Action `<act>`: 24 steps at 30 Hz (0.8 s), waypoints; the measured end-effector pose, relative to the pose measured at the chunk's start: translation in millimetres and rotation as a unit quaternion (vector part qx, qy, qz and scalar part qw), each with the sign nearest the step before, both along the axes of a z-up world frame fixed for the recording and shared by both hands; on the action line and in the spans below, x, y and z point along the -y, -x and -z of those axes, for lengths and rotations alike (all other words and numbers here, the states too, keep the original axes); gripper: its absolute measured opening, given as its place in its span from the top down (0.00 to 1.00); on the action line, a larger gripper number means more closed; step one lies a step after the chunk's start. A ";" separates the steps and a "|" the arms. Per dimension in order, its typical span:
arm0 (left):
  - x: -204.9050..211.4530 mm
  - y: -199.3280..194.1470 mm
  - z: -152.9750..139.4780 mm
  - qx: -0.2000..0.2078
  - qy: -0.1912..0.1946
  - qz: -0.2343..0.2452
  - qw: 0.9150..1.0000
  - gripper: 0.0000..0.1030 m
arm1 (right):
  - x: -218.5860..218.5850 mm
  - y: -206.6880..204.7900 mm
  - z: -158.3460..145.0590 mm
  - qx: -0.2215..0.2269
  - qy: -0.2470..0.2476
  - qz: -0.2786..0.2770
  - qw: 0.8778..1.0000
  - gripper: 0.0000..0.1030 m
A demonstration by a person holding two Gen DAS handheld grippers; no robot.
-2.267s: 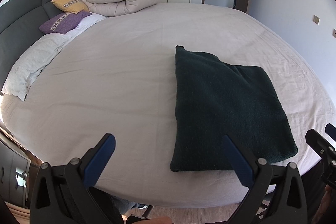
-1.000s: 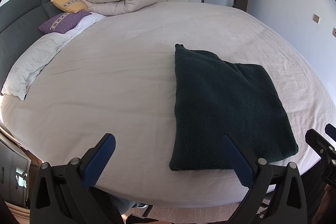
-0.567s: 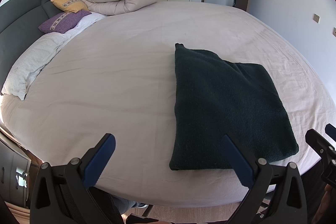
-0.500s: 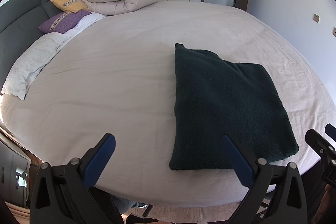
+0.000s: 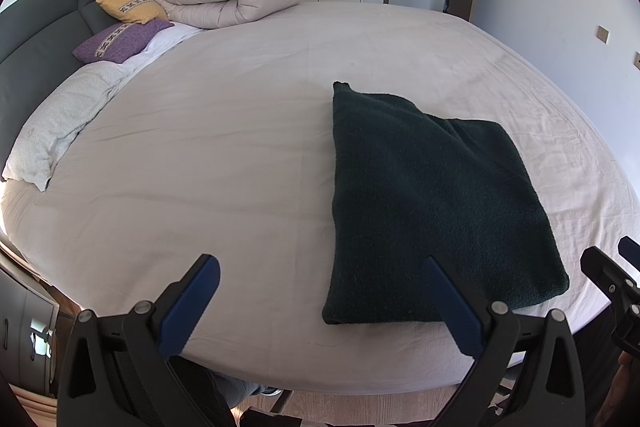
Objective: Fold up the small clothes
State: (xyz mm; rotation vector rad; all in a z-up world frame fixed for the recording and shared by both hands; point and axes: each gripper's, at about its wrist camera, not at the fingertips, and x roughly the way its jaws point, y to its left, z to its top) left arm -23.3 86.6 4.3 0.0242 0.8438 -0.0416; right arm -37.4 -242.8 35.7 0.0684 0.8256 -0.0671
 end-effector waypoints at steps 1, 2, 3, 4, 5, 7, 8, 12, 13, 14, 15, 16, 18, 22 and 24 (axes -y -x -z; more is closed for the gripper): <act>0.0 0.0 0.0 0.000 0.000 0.000 1.000 0.00 | -0.2 0.6 0.8 0.000 0.000 0.000 1.000 0.00; -0.1 -0.1 0.0 0.000 0.000 0.000 1.000 0.00 | -0.1 0.4 1.1 0.000 0.000 0.000 1.000 0.00; -0.1 -0.6 -0.4 0.000 0.000 0.000 1.000 0.00 | 0.0 0.3 1.1 0.000 0.000 0.000 1.000 0.00; -0.1 -0.2 -0.2 0.000 0.000 0.000 1.000 0.00 | 0.0 0.7 1.2 0.000 0.000 0.000 1.000 0.00; -0.1 -0.5 -0.3 0.000 0.000 0.000 1.000 0.00 | -0.1 1.0 1.4 0.000 0.000 0.000 1.000 0.00; -0.3 -0.8 -0.5 0.000 0.000 0.000 1.000 0.00 | -0.1 1.0 2.1 0.000 0.000 0.000 1.000 0.00; -0.3 -0.4 -0.3 0.000 0.000 0.000 1.000 0.00 | -0.1 0.9 2.6 -0.001 0.000 0.000 1.000 0.00; -0.4 -0.9 -0.6 0.000 0.000 0.000 1.000 0.00 | -0.6 1.0 3.8 -0.002 0.000 0.000 1.000 0.00; -0.4 -0.9 -0.7 0.000 0.000 0.000 1.000 0.00 | -0.8 1.4 4.2 -0.002 -0.001 0.000 1.000 0.00; -0.5 -0.4 -0.6 0.000 0.000 0.000 1.000 0.00 | -0.4 0.9 3.8 -0.002 -0.001 0.000 1.000 0.00; -0.4 -0.5 -0.6 0.000 0.000 0.000 1.000 0.00 | -0.4 0.8 4.1 -0.002 -0.001 0.000 1.000 0.00; -0.6 -1.0 -0.7 0.000 0.000 0.000 1.000 0.00 | -0.6 1.0 4.7 -0.003 -0.001 0.000 1.000 0.00; -0.6 -0.8 -0.5 0.000 0.000 0.001 1.000 0.00 | -0.4 0.7 4.9 -0.003 -0.001 -0.001 1.000 0.00; -0.5 -1.0 -0.5 -0.001 0.000 0.000 1.000 0.00 | -0.2 0.6 4.8 -0.003 -0.001 -0.001 1.000 0.00; -0.6 -0.8 -0.4 -0.001 0.000 0.000 1.000 0.00 | -0.6 1.1 5.2 -0.003 -0.001 -0.001 1.000 0.00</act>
